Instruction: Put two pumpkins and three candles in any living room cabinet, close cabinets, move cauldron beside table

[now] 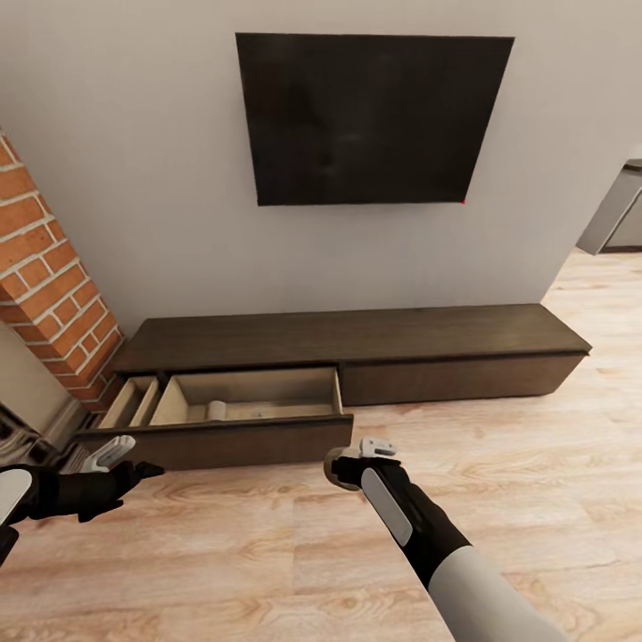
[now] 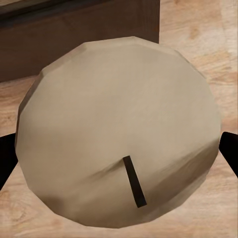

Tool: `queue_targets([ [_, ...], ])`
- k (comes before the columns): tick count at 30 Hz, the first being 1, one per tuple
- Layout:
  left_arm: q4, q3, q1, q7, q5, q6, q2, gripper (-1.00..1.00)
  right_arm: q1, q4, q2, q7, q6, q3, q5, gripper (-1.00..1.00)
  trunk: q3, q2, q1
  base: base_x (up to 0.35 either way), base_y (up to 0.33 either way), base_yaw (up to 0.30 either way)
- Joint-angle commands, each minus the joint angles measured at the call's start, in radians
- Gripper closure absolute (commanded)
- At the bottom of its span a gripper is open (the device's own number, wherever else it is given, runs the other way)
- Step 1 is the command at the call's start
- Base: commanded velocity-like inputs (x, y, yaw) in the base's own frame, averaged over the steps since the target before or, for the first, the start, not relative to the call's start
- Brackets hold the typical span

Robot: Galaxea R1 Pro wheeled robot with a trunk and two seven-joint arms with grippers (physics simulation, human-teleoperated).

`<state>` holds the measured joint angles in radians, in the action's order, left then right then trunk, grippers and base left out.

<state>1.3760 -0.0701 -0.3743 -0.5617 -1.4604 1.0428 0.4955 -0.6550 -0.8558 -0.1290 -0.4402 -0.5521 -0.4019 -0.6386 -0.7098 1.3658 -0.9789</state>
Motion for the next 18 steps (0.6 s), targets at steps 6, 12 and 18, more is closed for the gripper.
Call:
queue_targets([
  [6, 0.0, -0.011, 0.0, 0.002, -0.001, 0.0, 0.0, -1.0, 0.0, 0.0, 0.0, 0.0, 0.0, 0.0, 0.0, 1.0, 0.013, -0.028, 0.015, 0.001, 0.025, 0.007],
  [12, 0.0, -0.015, 0.0, 0.002, -0.003, 0.0, 0.0, -1.0, 0.0, 0.0, 0.0, 0.0, 0.001, 0.0, 0.0, 1.0, 0.032, -0.07, 0.038, 0.0, 0.002, 0.001],
  [18, 0.0, -0.016, 0.0, 0.002, -0.003, 0.0, 0.0, -1.0, 0.0, -0.003, -0.001, 0.0, 0.004, 0.0, 0.0, 1.0, 0.056, -0.112, 0.061, 0.0, 0.0, 0.0],
])
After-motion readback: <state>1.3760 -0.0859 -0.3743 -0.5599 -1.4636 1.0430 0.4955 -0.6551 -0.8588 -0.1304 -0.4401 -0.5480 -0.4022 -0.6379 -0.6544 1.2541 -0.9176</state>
